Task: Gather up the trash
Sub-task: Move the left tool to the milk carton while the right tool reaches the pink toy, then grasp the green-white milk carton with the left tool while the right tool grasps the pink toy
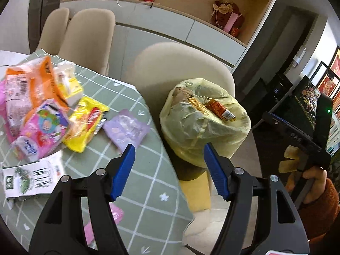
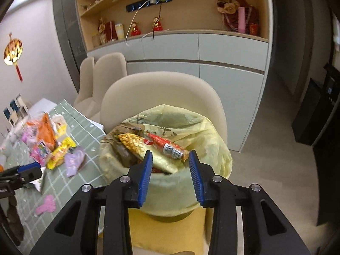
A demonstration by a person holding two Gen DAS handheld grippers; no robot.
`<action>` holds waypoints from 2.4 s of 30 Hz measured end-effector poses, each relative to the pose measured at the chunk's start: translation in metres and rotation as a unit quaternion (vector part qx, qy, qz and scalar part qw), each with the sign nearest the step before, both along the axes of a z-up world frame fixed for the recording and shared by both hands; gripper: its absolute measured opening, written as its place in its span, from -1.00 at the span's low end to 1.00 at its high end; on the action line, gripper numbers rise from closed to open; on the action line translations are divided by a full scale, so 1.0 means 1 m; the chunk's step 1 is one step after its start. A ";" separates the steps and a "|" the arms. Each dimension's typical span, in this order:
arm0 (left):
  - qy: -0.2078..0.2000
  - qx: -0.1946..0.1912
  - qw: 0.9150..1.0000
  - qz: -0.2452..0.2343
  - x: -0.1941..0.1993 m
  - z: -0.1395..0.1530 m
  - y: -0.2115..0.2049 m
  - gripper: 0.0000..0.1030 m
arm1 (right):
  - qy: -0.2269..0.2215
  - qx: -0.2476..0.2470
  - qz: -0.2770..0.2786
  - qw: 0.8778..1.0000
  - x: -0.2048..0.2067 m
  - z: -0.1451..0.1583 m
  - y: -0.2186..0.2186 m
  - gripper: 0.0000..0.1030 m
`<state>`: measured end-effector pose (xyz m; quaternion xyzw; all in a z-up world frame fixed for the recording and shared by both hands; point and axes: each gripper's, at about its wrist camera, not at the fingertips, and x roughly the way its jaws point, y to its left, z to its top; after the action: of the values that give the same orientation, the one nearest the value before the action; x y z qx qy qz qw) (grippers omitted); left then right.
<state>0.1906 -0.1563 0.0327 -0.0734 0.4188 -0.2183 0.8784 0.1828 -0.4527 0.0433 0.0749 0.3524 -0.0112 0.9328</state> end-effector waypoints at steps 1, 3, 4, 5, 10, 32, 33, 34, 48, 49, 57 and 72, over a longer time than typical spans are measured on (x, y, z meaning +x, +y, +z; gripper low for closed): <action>-0.007 0.005 1.000 0.004 -0.006 0.001 0.008 0.23 | -0.003 0.005 0.001 1.000 -0.007 0.001 0.004 -0.05; -0.012 0.012 1.000 0.010 -0.014 0.001 0.022 0.23 | -0.010 0.010 0.006 1.000 -0.016 0.001 0.012 0.01; -0.015 0.015 1.000 0.013 -0.018 0.001 0.031 0.23 | -0.015 0.010 0.008 1.000 -0.022 0.001 0.019 0.01; -0.018 0.021 0.999 0.019 -0.024 0.001 0.043 0.23 | -0.016 0.011 0.012 1.000 -0.026 0.000 0.025 0.01; -0.029 0.048 0.997 0.048 -0.043 -0.005 0.098 0.23 | -0.002 0.011 0.040 0.999 -0.045 -0.005 0.063 0.01; -0.059 0.031 0.996 0.053 -0.025 -0.018 0.202 0.23 | 0.025 0.029 0.082 0.996 -0.070 -0.032 0.164 0.01; -0.065 0.036 0.996 0.045 -0.020 -0.018 0.199 0.23 | 0.028 0.026 0.076 0.996 -0.069 -0.035 0.165 0.01; -0.071 0.045 0.996 0.036 -0.014 -0.018 0.195 0.23 | 0.030 0.023 0.073 0.997 -0.068 -0.036 0.165 0.01; 0.002 0.039 0.996 0.075 0.014 -0.058 0.234 0.23 | 0.136 0.101 0.108 0.980 -0.051 -0.088 0.240 0.01; 0.004 0.029 0.996 0.080 0.010 -0.058 0.240 0.23 | 0.146 0.111 0.110 0.977 -0.049 -0.094 0.249 0.01; 0.000 0.010 0.997 0.076 -0.004 -0.061 0.255 0.23 | 0.148 0.074 0.096 0.982 -0.014 -0.103 0.295 0.01; 0.057 -0.034 0.998 0.009 -0.009 -0.083 0.242 0.23 | 0.153 -0.074 0.260 0.950 -0.046 -0.106 0.298 0.04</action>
<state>0.1820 0.0859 -0.0500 -0.1193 0.4601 -0.2199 0.8519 0.1363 -0.1549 -0.0627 -0.0917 0.4962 0.1945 0.8411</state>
